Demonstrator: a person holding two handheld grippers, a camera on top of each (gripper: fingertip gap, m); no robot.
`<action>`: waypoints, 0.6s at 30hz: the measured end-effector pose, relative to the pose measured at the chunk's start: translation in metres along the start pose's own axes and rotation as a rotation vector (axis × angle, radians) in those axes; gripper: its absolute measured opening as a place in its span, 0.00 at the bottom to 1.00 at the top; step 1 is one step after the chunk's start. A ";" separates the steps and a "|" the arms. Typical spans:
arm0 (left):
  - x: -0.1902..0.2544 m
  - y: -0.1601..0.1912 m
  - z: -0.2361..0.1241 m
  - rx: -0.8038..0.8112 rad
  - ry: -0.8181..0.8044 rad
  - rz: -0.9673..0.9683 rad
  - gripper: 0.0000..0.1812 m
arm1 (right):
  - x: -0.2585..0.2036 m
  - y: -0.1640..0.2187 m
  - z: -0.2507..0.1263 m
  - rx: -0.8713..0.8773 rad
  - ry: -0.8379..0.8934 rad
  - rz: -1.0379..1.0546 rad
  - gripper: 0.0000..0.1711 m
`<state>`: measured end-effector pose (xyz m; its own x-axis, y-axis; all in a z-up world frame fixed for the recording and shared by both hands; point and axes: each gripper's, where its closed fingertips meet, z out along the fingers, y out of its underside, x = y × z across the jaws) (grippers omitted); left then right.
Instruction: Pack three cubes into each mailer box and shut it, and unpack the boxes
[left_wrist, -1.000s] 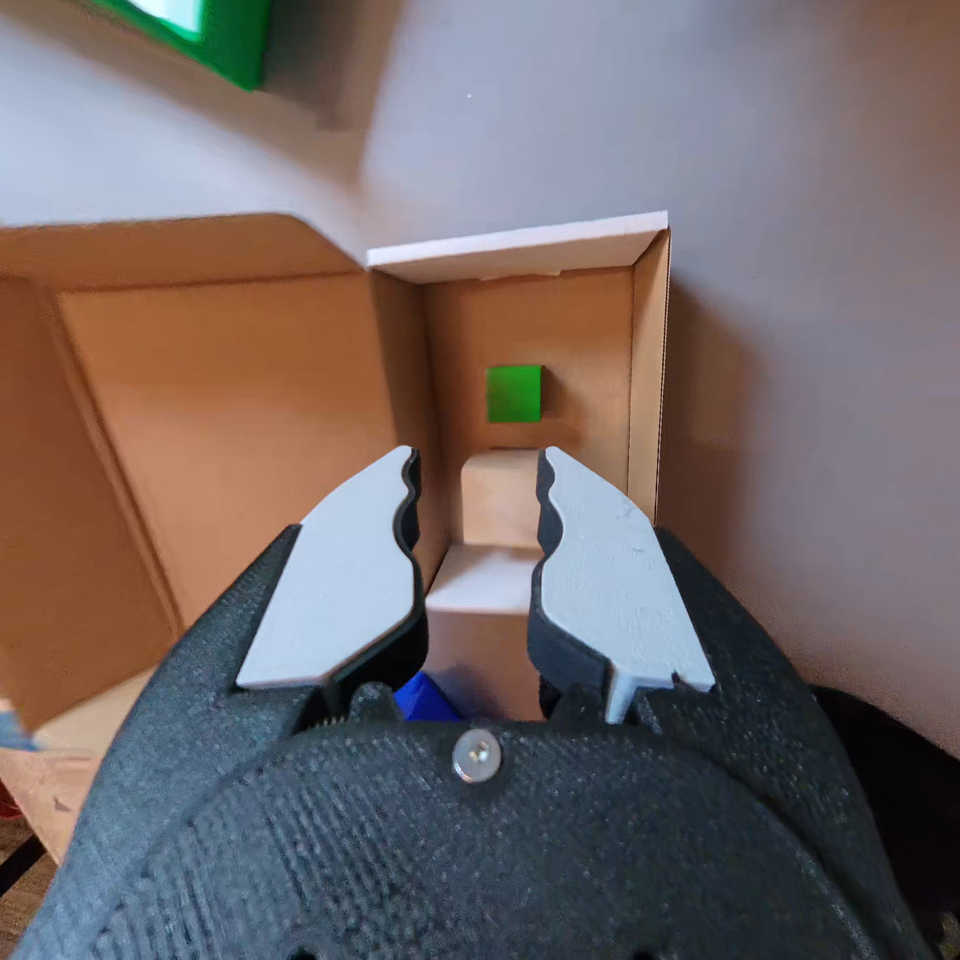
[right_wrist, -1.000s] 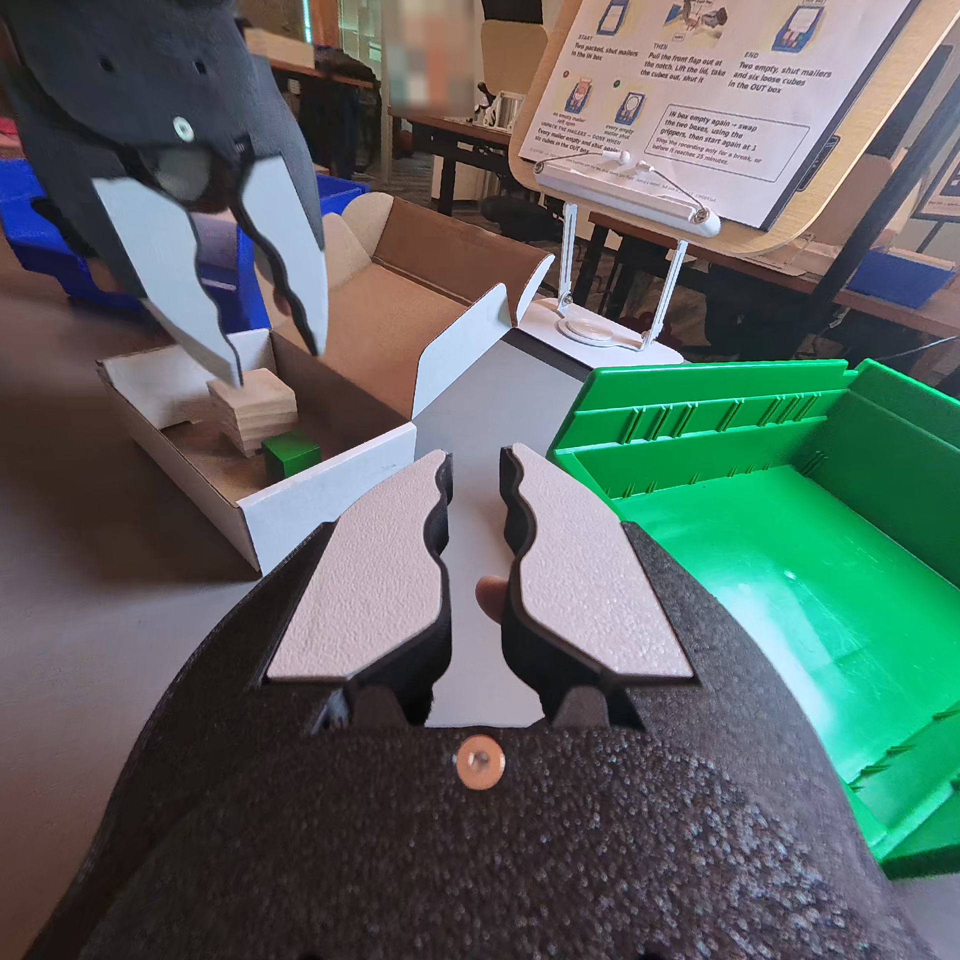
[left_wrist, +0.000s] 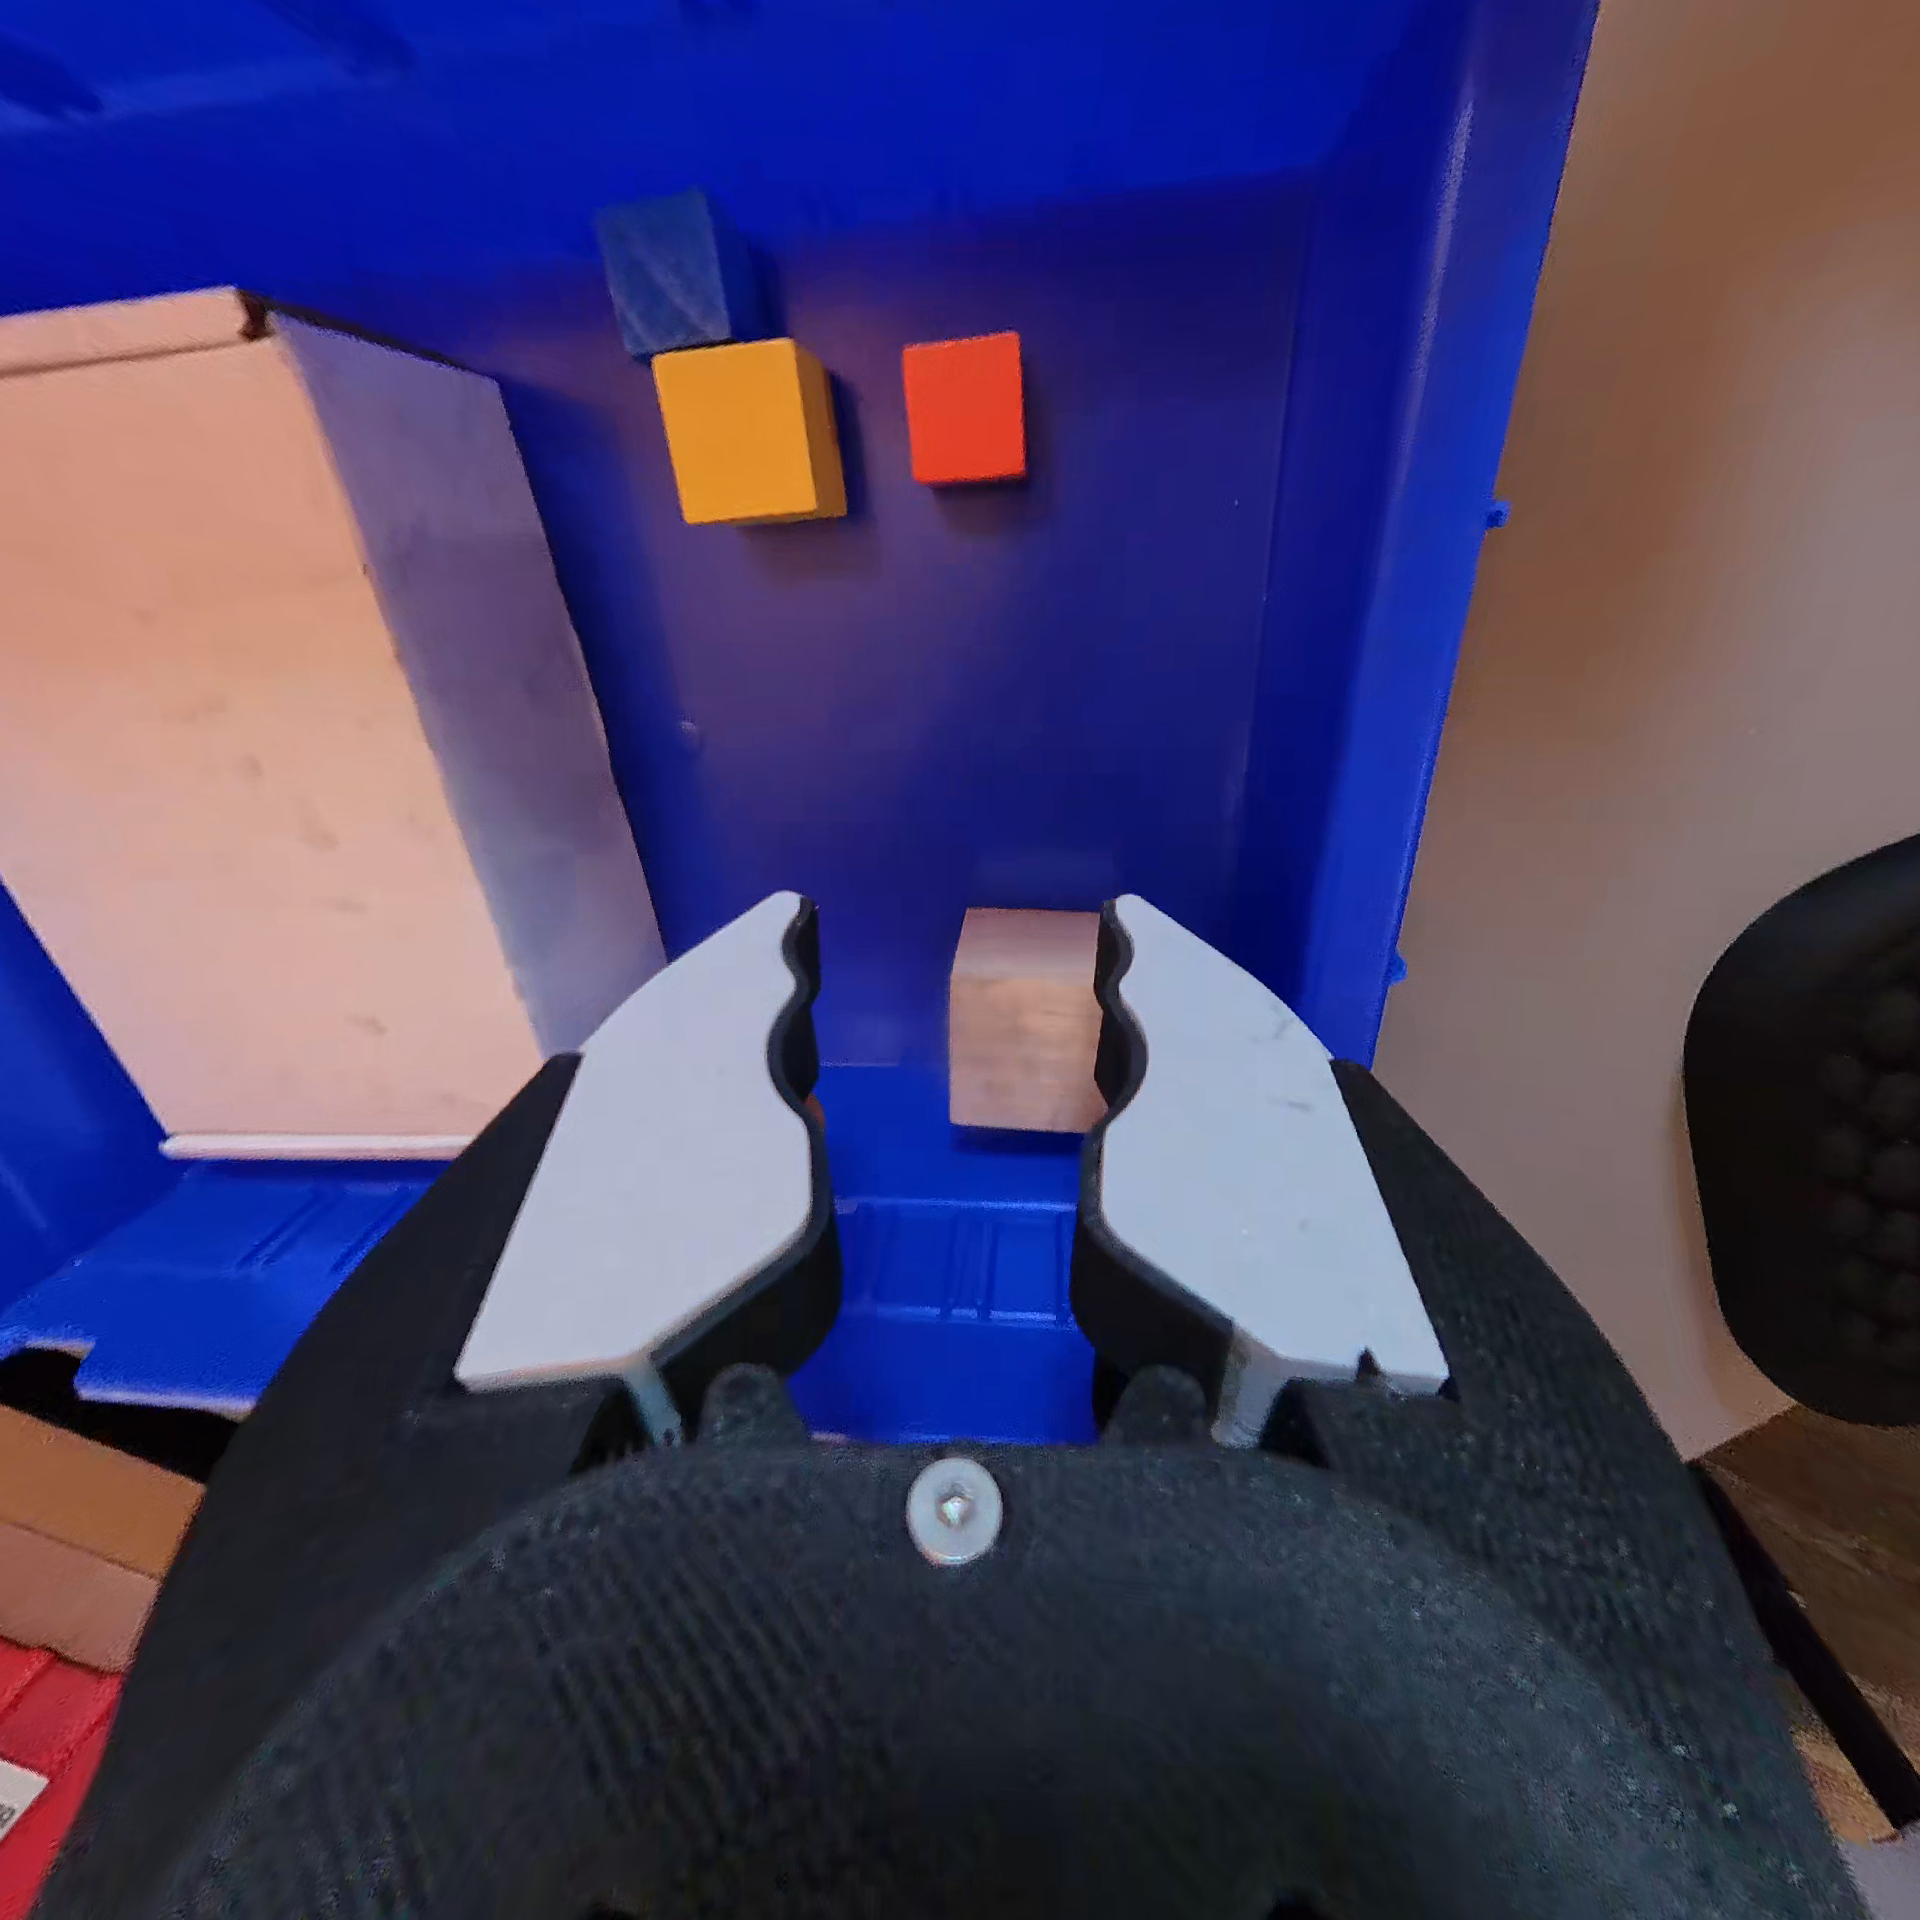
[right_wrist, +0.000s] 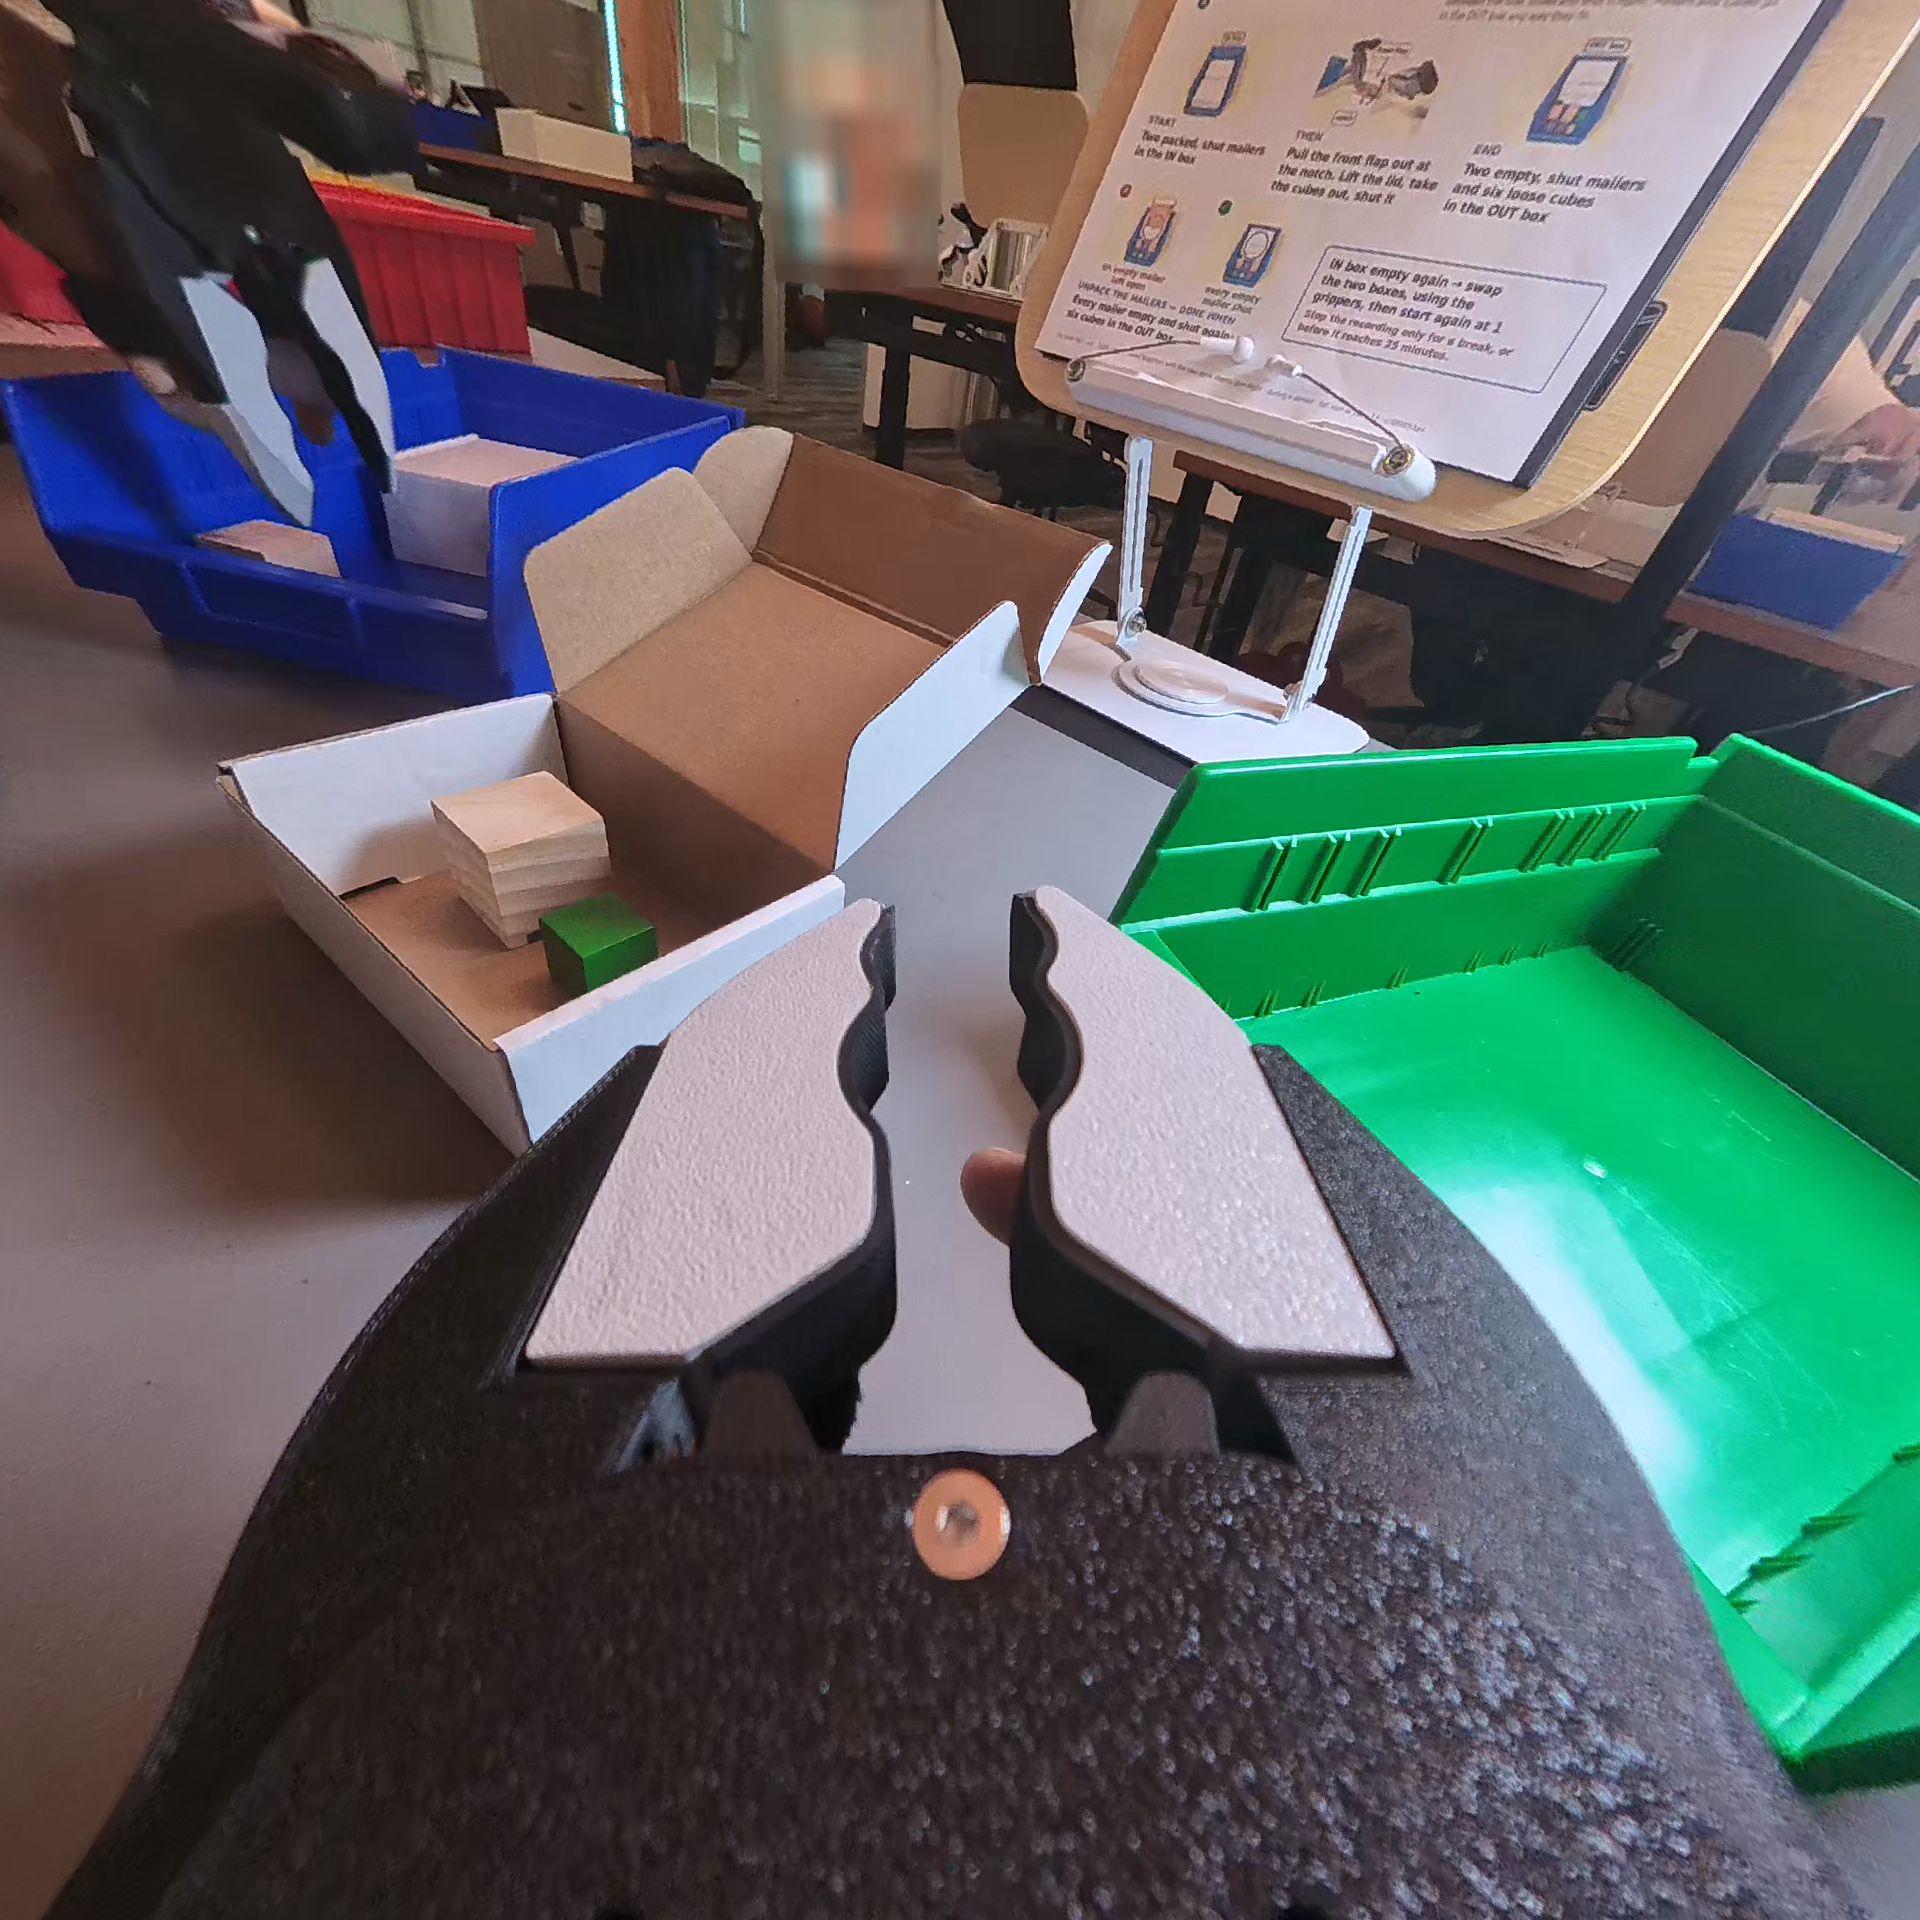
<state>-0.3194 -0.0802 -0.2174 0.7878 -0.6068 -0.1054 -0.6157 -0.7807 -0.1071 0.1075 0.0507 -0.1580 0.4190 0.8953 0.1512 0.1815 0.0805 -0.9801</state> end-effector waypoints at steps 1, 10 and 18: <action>0.002 -0.002 0.003 0.004 0.005 0.013 0.29 | 0.000 0.000 0.000 -0.002 -0.001 0.001 0.12; 0.006 -0.044 0.024 0.058 -0.044 0.127 0.29 | 0.001 0.002 -0.001 -0.008 0.001 -0.008 0.12; -0.034 -0.065 0.037 0.012 -0.160 0.105 0.27 | 0.001 0.003 -0.001 -0.017 0.000 -0.016 0.12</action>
<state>-0.3067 -0.0037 -0.2433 0.7072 -0.6524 -0.2725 -0.6950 -0.7121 -0.0990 0.1094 0.0508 -0.1611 0.4157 0.8940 0.1672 0.2033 0.0878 -0.9752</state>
